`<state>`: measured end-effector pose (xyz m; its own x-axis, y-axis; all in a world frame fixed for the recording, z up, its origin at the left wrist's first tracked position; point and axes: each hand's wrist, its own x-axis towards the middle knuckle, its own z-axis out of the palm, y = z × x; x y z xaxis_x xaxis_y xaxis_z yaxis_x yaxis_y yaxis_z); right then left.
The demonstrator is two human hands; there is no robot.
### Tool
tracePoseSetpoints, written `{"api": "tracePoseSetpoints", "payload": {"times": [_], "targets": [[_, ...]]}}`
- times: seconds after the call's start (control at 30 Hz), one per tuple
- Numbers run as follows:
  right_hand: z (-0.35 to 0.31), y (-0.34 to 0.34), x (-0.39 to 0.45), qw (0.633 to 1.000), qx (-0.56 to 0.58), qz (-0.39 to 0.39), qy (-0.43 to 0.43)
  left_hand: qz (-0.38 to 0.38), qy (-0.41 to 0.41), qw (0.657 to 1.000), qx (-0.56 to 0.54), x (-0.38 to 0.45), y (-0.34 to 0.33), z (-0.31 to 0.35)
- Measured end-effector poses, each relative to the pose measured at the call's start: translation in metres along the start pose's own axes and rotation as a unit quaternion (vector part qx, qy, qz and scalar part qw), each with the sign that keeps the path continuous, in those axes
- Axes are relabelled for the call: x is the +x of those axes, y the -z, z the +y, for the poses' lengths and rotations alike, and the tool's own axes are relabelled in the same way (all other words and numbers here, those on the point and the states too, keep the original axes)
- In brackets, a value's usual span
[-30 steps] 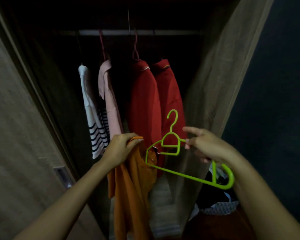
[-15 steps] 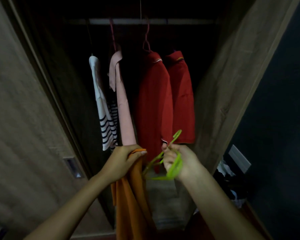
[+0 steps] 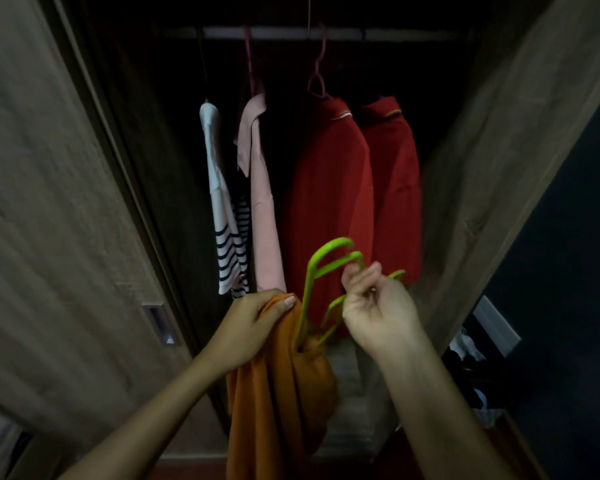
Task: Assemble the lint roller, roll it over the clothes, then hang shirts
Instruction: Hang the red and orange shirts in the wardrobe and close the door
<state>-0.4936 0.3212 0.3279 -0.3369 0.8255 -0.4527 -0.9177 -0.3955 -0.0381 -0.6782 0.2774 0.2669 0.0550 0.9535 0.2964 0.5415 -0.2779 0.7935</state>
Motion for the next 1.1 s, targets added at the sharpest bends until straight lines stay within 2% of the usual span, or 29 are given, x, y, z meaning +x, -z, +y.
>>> {"api": "tracePoseSetpoints", "payload": {"times": [0.13,0.23,0.33,0.43,0.53,0.83,1.0,1.1], "targets": [[0.003,-0.014,-0.006,0.999,0.029,-0.017,-0.019,-0.004,0.0,1.0,-0.019,0.007,0.003,0.009],[0.015,-0.001,0.02,0.999,0.038,0.0,0.011,0.005,-0.009,1.0,-0.018,0.012,0.003,0.014],[0.022,0.016,0.046,0.998,-0.003,0.027,0.052,0.001,0.001,1.0,0.006,0.013,0.003,0.003],[0.018,0.028,0.061,0.993,-0.052,0.058,0.085,0.037,0.03,0.999,-0.005,0.011,0.006,-0.008],[0.015,0.039,0.07,0.985,-0.09,0.092,0.117,0.075,0.021,0.997,-0.017,0.014,0.013,-0.003],[0.007,0.04,0.08,0.959,-0.183,0.128,0.172,0.113,0.0,0.989,0.092,0.009,0.016,-0.015],[0.035,0.042,0.064,0.938,-0.321,0.051,0.118,0.077,-0.007,0.984,0.162,0.018,0.013,-0.013],[0.037,0.037,0.06,0.932,-0.332,0.025,0.146,0.013,-0.009,0.973,0.23,0.023,0.014,-0.01]]}}
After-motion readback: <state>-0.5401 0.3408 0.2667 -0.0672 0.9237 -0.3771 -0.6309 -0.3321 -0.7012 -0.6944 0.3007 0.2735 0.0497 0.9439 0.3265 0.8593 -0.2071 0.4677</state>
